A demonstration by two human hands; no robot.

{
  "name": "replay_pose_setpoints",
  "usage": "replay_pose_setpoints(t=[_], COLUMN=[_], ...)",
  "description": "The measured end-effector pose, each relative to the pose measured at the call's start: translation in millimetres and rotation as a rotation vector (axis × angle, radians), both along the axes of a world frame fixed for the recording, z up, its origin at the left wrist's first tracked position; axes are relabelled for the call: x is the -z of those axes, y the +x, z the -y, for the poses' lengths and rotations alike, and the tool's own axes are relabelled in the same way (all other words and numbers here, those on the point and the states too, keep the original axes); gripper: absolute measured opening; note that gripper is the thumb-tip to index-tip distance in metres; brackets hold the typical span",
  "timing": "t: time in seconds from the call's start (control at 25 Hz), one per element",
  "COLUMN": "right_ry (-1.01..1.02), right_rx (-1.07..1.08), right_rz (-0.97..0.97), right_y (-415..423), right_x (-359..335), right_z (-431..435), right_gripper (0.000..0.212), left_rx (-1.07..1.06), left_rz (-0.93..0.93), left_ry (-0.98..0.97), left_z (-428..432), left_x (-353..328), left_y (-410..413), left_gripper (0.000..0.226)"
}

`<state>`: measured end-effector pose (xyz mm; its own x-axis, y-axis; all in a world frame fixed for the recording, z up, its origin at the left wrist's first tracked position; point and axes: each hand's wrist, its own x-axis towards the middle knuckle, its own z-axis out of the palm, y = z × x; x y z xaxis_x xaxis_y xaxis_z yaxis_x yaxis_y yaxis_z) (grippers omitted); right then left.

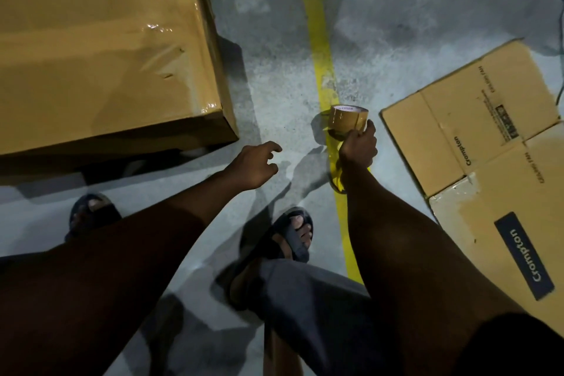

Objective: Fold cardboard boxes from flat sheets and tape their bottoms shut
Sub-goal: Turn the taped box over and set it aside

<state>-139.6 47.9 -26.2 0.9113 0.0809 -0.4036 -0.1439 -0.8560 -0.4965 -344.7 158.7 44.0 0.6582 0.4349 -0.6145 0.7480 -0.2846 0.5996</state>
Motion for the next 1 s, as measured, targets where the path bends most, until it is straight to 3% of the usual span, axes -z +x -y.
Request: replay_pose_setpoints(t=[0.2, 0.44, 0.6, 0.72, 0.8, 0.92, 1.0], right_ry=[0.031, 0.114, 0.281, 0.272, 0.118, -0.049, -0.145], right_rx=[-0.071, -0.252, -0.532, -0.699, -0.951, -1.398, -1.411], right_rz=[-0.054, -0.016, 0.057, 0.238, 0.353, 0.359, 0.379], right_y=[6, -27, -94, -155, -203, -270, -280], right_x=[-11, -55, -121, -167, -185, -175, -155], right_z=[-1, -33, -114, -168, -202, -243, -257], right_gripper=[0.051, 0.081, 0.058, 0.063, 0.066, 0.068, 0.069], left_rx=[0.0, 0.008, -0.055, -0.185, -0.253, -0.193, -0.133], left_rz=[0.017, 0.112, 0.286, 0.359, 0.3, -0.067, -0.264], left_ry=[-0.007, 0.052, 0.22, 0.387, 0.533, 0.655, 0.678], left_z=[-2, -25, -67, -125, -163, -200, -227], left_x=[-15, -71, -137, -162, -158, -131, -110], left_y=[-7, -22, -60, -121, -171, -238, -287], left_gripper=[0.045, 0.046, 0.042, 0.038, 0.039, 0.055, 0.064])
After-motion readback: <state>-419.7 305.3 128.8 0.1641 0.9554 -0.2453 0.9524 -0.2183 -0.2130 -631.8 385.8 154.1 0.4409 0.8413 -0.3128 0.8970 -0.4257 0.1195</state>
